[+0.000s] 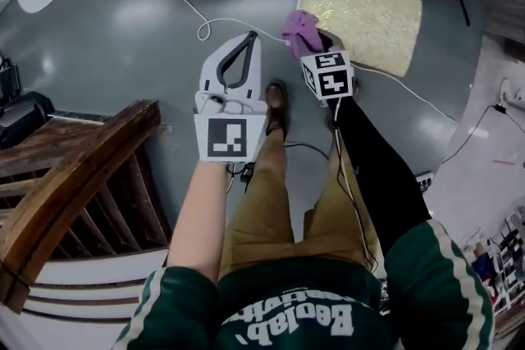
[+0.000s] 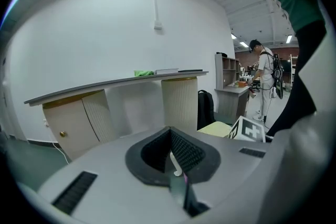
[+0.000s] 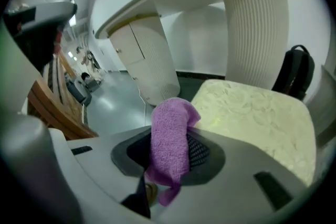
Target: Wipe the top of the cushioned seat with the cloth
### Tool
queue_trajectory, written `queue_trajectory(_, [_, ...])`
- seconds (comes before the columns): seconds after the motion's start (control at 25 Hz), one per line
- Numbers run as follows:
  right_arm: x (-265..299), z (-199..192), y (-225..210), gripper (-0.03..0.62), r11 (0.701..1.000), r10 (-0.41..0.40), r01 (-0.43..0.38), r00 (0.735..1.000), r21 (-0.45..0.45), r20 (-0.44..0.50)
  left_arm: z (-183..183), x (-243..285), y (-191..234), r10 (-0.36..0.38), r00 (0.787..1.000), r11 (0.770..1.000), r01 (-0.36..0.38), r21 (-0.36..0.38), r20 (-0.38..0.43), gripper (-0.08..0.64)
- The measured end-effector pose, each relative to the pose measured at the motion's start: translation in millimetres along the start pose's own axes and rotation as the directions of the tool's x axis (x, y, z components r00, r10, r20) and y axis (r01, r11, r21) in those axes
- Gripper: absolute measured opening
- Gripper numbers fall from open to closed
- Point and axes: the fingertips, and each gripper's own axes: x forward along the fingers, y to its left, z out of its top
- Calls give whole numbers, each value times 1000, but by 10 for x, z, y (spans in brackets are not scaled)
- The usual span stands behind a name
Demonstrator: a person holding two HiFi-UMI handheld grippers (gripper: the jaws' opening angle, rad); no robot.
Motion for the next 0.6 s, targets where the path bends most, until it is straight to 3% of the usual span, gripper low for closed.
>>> queue_trajectory(0.08, [85,-210,-155,127,999,-20,17,997,-46,-68,-35,22,5,28,1000,999,-28,-16,-1,15])
queue_trajectory(0.2, [-11,-332,-233,124,993,-4,-5,997,-115,-74,-36,68,-78,37,999,999,-37,-20,-12,15])
queue_trajectory(0.6, [-614,-708,-1216,124,995,-104,103,991,-10,-86,231,536,-749,-18,1000,1000,17,-19,-2,15])
